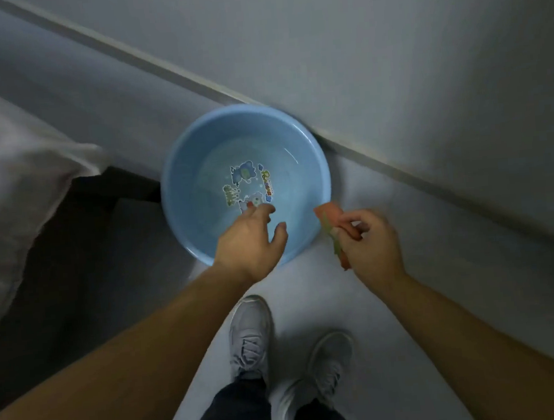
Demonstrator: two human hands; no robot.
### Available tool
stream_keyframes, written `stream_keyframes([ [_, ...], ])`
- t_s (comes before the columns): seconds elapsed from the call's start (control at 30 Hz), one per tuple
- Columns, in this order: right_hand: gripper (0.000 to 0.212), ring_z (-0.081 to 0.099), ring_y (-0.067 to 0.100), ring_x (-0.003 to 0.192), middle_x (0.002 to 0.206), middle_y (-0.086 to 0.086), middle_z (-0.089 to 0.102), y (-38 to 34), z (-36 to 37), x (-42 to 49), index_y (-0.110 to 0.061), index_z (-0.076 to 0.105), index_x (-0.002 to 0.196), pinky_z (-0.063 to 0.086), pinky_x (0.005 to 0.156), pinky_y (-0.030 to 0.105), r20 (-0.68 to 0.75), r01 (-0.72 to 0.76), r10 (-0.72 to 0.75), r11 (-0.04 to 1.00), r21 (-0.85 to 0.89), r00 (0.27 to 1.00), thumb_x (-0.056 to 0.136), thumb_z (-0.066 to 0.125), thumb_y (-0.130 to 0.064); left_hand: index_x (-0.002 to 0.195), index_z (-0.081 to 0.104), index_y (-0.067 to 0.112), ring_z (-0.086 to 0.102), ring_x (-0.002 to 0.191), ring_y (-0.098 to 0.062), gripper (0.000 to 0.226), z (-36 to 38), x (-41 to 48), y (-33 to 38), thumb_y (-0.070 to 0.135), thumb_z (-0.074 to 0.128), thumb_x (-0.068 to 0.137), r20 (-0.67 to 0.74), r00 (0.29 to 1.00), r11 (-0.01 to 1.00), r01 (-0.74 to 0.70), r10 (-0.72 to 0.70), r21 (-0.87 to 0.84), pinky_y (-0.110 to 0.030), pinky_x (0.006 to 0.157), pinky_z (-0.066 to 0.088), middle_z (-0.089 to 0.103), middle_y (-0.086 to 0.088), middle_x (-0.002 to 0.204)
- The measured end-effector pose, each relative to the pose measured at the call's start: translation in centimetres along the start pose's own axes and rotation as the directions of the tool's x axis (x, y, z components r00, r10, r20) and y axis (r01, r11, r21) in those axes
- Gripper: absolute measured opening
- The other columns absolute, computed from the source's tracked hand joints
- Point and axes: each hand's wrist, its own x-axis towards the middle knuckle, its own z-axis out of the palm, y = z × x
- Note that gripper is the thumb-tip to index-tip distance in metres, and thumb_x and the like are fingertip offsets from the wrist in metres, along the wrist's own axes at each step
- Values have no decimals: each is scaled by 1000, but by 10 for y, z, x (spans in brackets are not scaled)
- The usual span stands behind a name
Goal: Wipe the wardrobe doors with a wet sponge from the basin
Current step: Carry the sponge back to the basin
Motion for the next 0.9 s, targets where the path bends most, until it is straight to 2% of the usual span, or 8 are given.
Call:
stream_keyframes([
  [0.07,13,66,30,68,91,7,64,24,21,22,-39,65,88,60,64,48,20,13,-13,1000,-2,1000,79,72,-33,138,54,20,60,118,-21,48,28,32,-9,48,46,99,-3,1000,999,-30,30,-36,-42,97,50,64,-2,127],
  [0.17,24,67,26,82,95,-3,62,52,43,52,-35,65,89,59,75,40,-8,75,-76,997,-11,997,84,77,-14,138,53,20,62,115,-19,50,68,75,-17,51,46,100,7,997,993,-72,73,-92,-42,98,50,63,-1,128],
  [0.33,22,62,-1,94,98,-21,59,87,59,83,-24,67,89,56,83,19,-23,195,-195,981,-6,981,86,76,-4,141,54,21,60,120,-13,53,119,126,-19,52,58,98,44,999,925,-6,24,-381,-33,108,46,65,2,130],
  [0.5,17,60,-10,94,106,-2,59,96,52,87,-16,75,90,48,79,4,23,226,-227,973,38,974,83,79,-1,122,67,13,68,103,-17,43,135,143,-16,45,69,94,90,996,842,45,4,-537,-33,101,52,71,-1,111],
  [0.67,28,64,10,92,110,1,60,91,48,89,-26,61,100,54,63,19,13,-67,66,988,140,998,83,82,-17,78,65,11,61,71,-20,21,131,149,-11,23,77,90,134,990,745,116,-37,-657,-42,82,56,66,-7,74],
  [0.73,31,67,13,82,102,2,67,91,46,92,-16,65,111,54,60,22,70,-186,177,970,158,982,86,80,-27,74,57,11,61,67,-20,24,128,149,-10,9,73,92,157,984,665,173,-83,-727,-39,79,57,62,-8,70],
  [0.8,25,65,15,70,85,2,71,90,45,94,-11,71,103,48,52,15,146,-261,236,948,185,961,91,75,-32,75,51,11,63,59,-16,28,124,147,-10,1,68,94,191,970,557,242,-149,-795,-33,71,62,60,-9,69],
  [0.9,15,61,9,69,78,-2,67,89,46,96,-13,71,93,44,52,9,132,-257,236,950,178,963,93,73,-28,89,54,11,66,65,-18,17,121,143,-14,0,67,94,253,948,536,317,-192,-783,-36,74,64,63,-12,82],
])
